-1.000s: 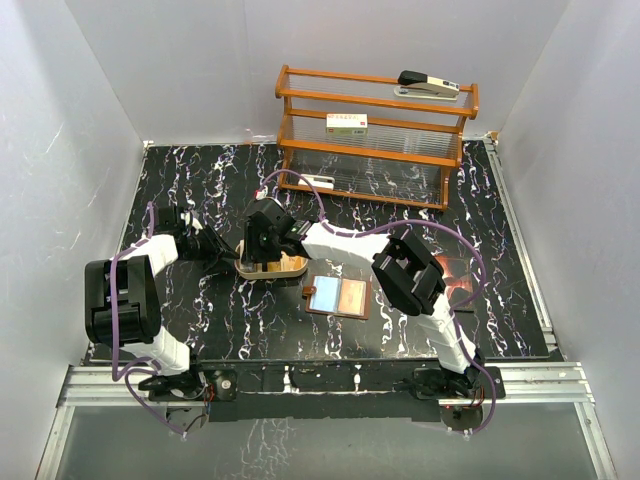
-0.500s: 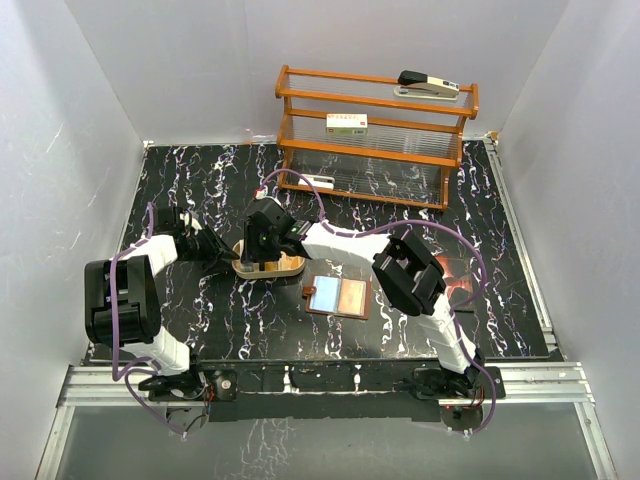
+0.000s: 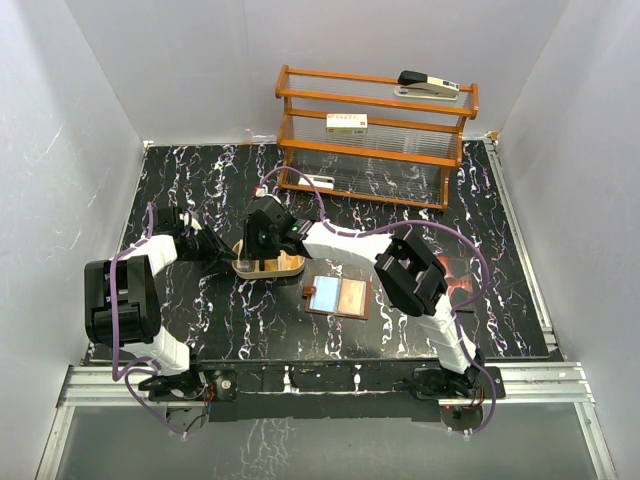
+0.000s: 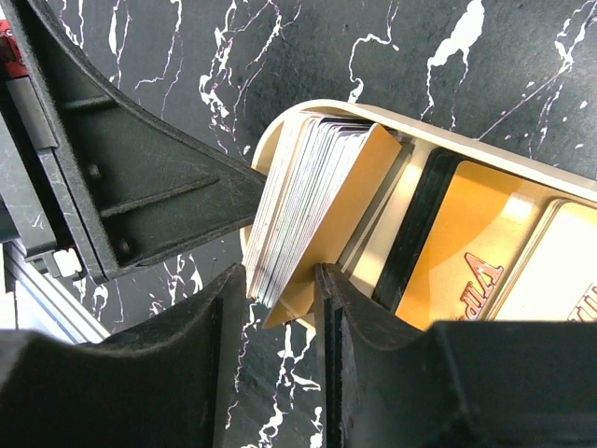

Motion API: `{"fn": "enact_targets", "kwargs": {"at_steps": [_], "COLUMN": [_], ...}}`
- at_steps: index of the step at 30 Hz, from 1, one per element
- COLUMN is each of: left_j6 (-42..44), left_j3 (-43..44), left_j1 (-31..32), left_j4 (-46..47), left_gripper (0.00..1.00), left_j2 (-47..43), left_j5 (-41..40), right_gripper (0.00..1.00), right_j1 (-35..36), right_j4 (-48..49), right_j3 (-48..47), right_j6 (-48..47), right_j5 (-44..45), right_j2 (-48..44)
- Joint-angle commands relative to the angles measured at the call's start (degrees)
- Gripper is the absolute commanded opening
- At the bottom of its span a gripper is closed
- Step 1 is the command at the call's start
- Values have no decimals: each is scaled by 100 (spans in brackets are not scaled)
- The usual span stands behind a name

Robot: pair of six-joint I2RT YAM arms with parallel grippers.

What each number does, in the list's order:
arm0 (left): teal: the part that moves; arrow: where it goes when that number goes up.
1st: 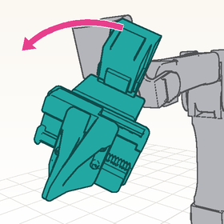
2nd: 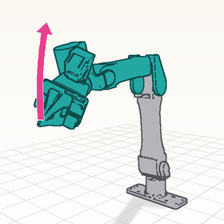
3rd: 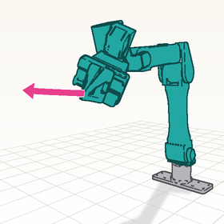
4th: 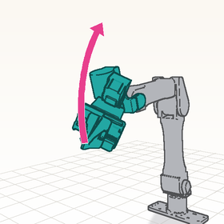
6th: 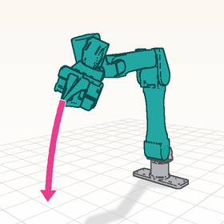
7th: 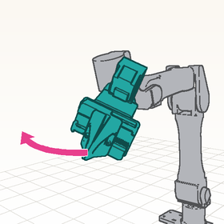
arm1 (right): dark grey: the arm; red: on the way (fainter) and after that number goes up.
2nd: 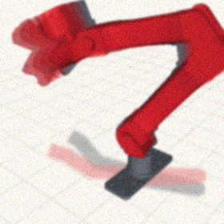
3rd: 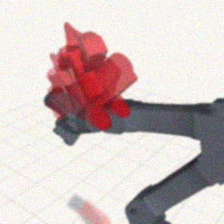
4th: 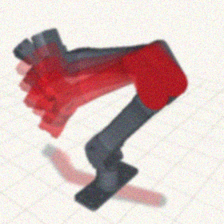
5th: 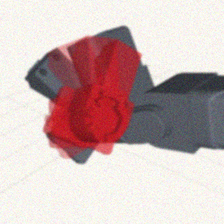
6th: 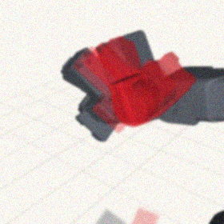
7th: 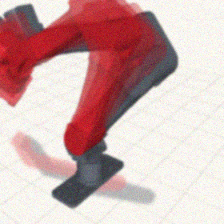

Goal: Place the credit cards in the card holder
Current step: Pick up the credit card from the storage box.

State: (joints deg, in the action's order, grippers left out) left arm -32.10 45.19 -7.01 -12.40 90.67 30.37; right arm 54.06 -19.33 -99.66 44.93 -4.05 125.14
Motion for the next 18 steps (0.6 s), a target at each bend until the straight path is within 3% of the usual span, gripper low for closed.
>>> {"fn": "enact_targets", "kwargs": {"at_steps": [1,12,18], "left_j6": [54,68,40], "left_j3": [1,32,252], "left_j1": [-14,-12,-20], "left_j4": [-104,-188,-431], "left_gripper": [40,40,40], "left_j2": [-23,-87,-472], "left_j5": [117,20,-396], "right_gripper": [31,10,7], "right_j1": [59,58,60], "right_j4": [397,101,-6], "right_j3": [-71,-88,-64], "right_j6": [-24,-55,-87], "right_j5": [49,379,515], "right_j2": [-442,-453,-538]}}
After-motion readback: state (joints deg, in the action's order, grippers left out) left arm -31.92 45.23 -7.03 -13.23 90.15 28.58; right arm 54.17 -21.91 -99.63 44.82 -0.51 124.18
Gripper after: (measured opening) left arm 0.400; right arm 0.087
